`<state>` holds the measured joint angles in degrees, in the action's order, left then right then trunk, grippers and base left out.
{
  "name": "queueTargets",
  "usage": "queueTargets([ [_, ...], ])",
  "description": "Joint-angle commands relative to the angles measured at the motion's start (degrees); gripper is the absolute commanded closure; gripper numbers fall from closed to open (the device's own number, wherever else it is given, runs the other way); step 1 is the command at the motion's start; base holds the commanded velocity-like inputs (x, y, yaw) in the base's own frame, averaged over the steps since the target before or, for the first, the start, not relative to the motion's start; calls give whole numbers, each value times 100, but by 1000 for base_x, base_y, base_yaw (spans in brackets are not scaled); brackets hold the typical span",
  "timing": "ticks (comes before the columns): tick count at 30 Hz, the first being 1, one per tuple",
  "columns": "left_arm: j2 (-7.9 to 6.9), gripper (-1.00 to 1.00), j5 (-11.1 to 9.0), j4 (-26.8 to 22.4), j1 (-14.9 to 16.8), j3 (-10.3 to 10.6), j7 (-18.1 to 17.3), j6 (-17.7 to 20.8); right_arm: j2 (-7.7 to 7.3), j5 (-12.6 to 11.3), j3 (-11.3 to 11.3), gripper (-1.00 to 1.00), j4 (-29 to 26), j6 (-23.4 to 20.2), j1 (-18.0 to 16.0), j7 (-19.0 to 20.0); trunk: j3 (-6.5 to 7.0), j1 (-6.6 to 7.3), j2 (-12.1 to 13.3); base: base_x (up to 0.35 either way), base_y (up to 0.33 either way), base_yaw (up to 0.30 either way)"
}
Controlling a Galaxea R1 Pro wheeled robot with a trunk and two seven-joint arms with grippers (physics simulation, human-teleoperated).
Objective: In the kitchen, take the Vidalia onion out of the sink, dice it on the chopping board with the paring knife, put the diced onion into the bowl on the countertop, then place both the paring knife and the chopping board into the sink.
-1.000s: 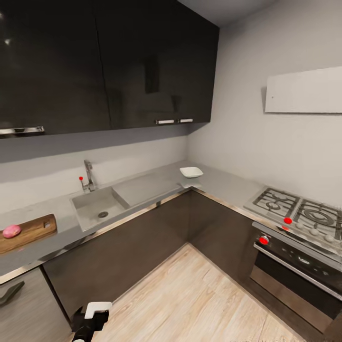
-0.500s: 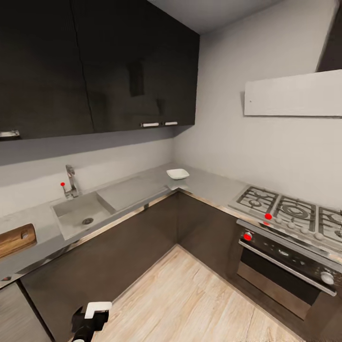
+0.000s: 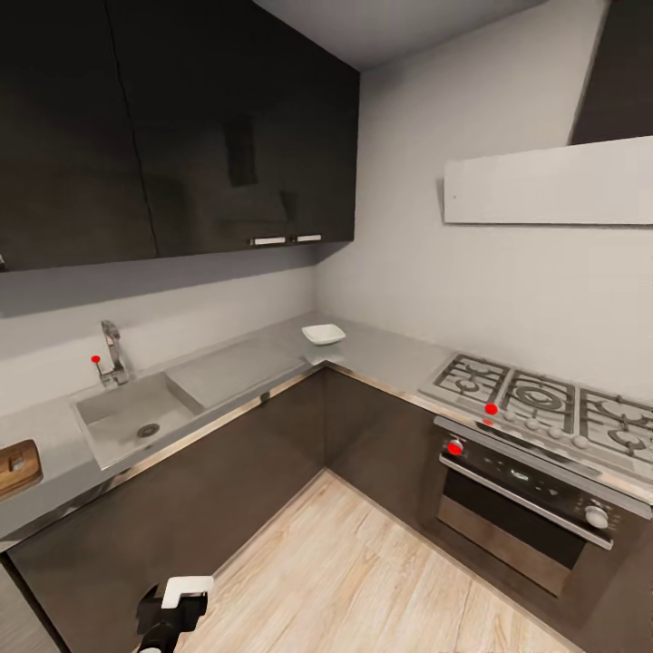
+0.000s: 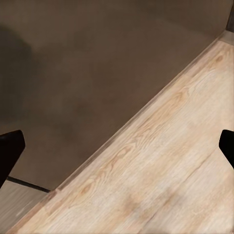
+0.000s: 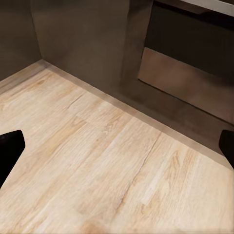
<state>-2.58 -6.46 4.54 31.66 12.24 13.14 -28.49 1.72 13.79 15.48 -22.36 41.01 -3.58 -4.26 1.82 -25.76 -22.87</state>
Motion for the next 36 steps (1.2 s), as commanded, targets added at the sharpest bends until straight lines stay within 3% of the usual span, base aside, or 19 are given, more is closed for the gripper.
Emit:
queueTargets([
  [1,3,-100,-58,21,7,50,-4,-34,4,62,23,-100,4,12,-3,-40,-2,-2,-4,0,0,-3],
  [6,8,-100,-58,21,7,52,-10,-14,4,62,24,-100,4,12,-3,-40,-2,-2,-4,0,0,0],
  [8,117,-100,-52,12,7,54,-3,177,4,62,25,-100,4,11,-3,-40,-2,-2,-4,0,0,0],
  [13,447,-100,-21,-158,1,40,-2,1579,8,62,14,-100,58,-15,-3,-41,-2,-2,-4,0,0,0],
  [14,499,-100,-13,-392,0,38,-3,2024,10,62,11,-100,113,-21,-3,-44,-2,-2,-4,0,0,0],
  [15,541,-100,-8,-997,0,35,-4,2734,11,62,11,-100,228,-30,-3,-55,-2,-2,-4,0,0,0],
  [17,554,-100,-6,-2121,1,34,-2,3803,12,62,9,-100,420,-36,-3,-79,-2,-2,-4,0,0,0],
  [18,555,-100,-4,-2427,0,34,1,4090,14,62,9,-100,467,-37,-3,-85,-2,-2,-4,0,0,0],
  [21,559,-100,4,-4294,0,33,20,5707,19,57,9,-100,630,-40,-3,-103,-2,-2,-4,0,0,0],
  [22,560,-100,5,-4589,1,33,22,5930,20,56,9,-100,642,-40,-3,-105,-2,-2,-4,0,0,0],
  [24,568,-100,10,-5667,4,33,35,6634,21,55,8,-100,680,-37,-3,-108,-2,-2,-4,0,0,0],
  [29,608,-100,12,-7386,32,26,47,7452,14,54,10,-100,711,-32,-3,-107,-2,-2,-4,0,0,0],
  [30,652,-100,16,-7748,67,25,47,7714,13,53,9,-100,713,-32,-3,-104,-2,-2,-4,0,0,0],
  [31,743,-100,23,-8376,395,24,48,8338,13,53,15,-100,715,-32,-3,-105,-2,-2,-4,0,0,0],
  [34,783,-100,23,-8435,890,18,50,8510,13,53,14,-100,717,-37,-3,-104,-2,-2,-4,0,0,0],
  [36,821,-100,18,-7948,1801,9,56,8585,16,53,9,-100,735,-40,-3,-102,-2,-2,-4,0,0,0],
])
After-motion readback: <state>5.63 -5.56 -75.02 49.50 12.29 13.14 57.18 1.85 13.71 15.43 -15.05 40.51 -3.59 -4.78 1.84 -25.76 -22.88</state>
